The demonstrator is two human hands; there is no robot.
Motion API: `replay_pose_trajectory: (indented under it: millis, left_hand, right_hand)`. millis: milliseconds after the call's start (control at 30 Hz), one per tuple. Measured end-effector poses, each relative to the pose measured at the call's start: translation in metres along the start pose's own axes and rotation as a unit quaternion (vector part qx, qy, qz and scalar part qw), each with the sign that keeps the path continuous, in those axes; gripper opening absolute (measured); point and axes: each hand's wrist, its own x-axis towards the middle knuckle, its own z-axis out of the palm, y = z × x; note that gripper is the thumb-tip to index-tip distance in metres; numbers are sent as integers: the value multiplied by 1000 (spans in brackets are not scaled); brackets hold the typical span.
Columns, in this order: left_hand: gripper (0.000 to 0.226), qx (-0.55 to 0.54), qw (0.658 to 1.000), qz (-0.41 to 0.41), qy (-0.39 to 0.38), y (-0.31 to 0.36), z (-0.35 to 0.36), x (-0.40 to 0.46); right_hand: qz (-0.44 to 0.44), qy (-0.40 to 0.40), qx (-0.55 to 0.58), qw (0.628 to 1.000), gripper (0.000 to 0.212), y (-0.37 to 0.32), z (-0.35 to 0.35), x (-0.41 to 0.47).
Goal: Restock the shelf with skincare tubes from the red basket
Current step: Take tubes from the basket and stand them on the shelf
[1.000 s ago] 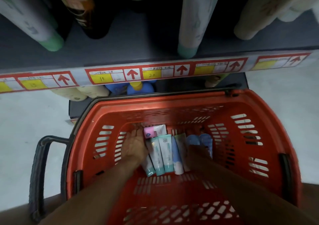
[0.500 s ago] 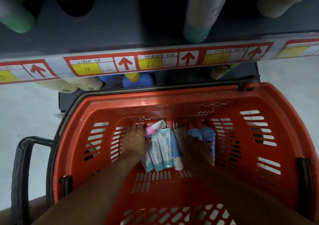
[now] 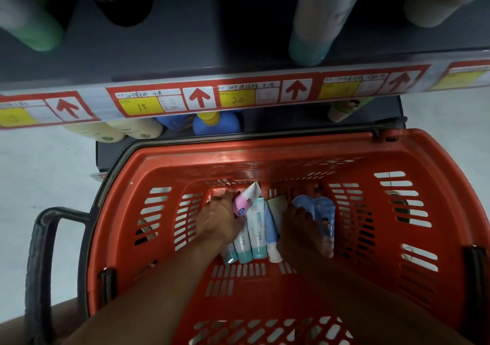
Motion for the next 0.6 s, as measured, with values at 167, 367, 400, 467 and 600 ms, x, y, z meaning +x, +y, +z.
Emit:
replay_pose_trajectory:
  millis: [167, 367, 400, 467, 600]
  left_hand:
    - [55, 0, 1000, -3, -14, 1, -3, -4]
    - [53, -29, 999, -11, -37, -2, -6, -8]
    - [52, -39, 998, -14, -38, -2, -7, -9]
    - [52, -47, 998, -18, -42, -3, -10, -13]
    - [56, -61, 996, -34, -54, -4, -16, -19]
  right_hand:
    - [12, 32, 26, 999, 50, -2, -1, 2]
    - [20, -64, 115, 991, 50, 9, -17, 4]
    - [33, -64, 132, 989, 48, 10, -18, 4]
    - [64, -45, 188, 979, 45, 13, -17, 4]
    - [84, 11, 301, 950, 28, 23, -19, -4]
